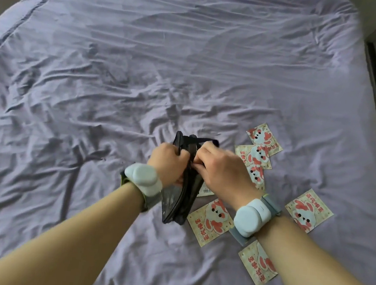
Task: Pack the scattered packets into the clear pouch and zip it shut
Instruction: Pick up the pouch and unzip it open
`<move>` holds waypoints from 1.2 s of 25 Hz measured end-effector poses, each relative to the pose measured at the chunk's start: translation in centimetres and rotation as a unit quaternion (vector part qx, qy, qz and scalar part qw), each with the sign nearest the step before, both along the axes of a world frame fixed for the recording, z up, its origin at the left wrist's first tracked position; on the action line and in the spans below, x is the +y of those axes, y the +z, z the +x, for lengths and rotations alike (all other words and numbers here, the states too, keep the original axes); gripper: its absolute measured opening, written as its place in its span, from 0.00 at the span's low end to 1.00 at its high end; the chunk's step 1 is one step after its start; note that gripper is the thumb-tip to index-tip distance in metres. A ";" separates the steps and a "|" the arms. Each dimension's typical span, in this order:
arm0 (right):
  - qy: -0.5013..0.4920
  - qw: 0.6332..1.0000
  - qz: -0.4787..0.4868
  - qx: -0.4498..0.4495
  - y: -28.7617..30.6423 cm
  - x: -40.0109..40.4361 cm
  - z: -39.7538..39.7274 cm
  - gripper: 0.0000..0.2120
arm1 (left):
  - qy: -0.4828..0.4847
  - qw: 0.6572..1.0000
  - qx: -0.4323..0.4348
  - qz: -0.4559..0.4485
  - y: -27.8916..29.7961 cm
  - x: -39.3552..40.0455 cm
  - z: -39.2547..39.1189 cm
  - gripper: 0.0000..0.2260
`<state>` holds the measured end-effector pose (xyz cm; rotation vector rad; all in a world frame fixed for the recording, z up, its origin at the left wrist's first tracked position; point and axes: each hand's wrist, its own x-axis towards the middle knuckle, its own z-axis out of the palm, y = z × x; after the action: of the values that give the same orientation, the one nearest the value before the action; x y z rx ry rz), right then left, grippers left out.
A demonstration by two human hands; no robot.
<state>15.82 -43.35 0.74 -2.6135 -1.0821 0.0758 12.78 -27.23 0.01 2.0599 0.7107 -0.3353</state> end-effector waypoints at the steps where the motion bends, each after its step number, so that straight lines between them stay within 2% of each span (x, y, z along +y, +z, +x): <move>1: 0.013 0.998 0.007 -0.067 0.4 0.0 0.0 0.07 | 0.058 0.997 0.007 -0.048 0.5 0.6 1.0 0.15; 3: 0.033 0.989 0.045 -0.135 0.8 0.1 0.2 0.08 | 0.156 0.973 0.030 -0.166 1.7 1.3 2.8 0.13; 6: 0.036 0.987 0.118 -0.100 1.1 0.0 1.2 0.08 | 0.209 0.933 0.078 -0.282 2.9 1.6 4.5 0.14; 9: 0.011 0.989 0.128 -0.076 1.6 0.2 2.3 0.07 | 0.214 0.903 0.091 -0.361 3.1 1.5 4.5 0.20; 11: -0.043 0.980 0.190 -0.028 2.2 0.7 3.3 0.06 | 0.114 0.935 0.047 -0.332 3.2 0.8 3.6 0.24; 14: -0.098 0.962 0.256 0.015 2.8 0.6 4.9 0.06 | -0.020 0.977 -0.072 -0.200 3.6 -0.1 2.9 0.22; 17: -0.038 0.973 0.227 -0.020 3.1 0.5 5.0 0.06 | -0.034 0.986 -0.131 -0.100 3.8 0.3 3.5 0.21; 19: 0.040 0.985 0.151 -0.070 2.9 0.3 3.5 0.06 | 0.046 0.986 -0.127 -0.095 3.9 1.4 4.4 0.21; 21: 0.085 0.990 0.110 -0.039 3.1 -0.4 1.5 0.07 | 0.139 0.980 -0.109 -0.092 3.8 3.8 5.2 0.22; 24: 0.087 0.984 0.154 0.015 3.7 -1.0 -0.9 0.06 | 0.272 0.945 -0.082 -0.164 4.4 7.1 5.6 0.19; 25: 0.074 0.980 0.181 0.019 4.0 -0.9 -1.3 0.07 | 0.283 0.935 -0.068 -0.203 4.6 7.4 5.3 0.19; 26: 0.062 0.976 0.207 0.016 4.4 -0.7 -1.3 0.07 | 0.256 0.940 -0.039 -0.221 4.8 7.2 4.7 0.20; 28: 0.049 0.972 0.232 -0.014 4.8 0.1 -0.8 0.06 | 0.124 0.972 0.041 -0.198 4.7 5.7 3.2 0.22; 29: 0.052 0.970 0.234 -0.027 5.0 0.5 -0.6 0.06 | 0.077 0.974 0.062 -0.202 4.7 4.7 2.5 0.19; 30: 0.061 0.970 0.234 -0.034 5.0 0.7 -0.3 0.06 | 0.072 0.969 0.063 -0.228 4.9 3.9 2.2 0.14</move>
<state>15.54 -42.66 5.77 -2.1420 -1.1227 -0.2193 14.95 -23.37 4.88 1.5547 0.7724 -0.4989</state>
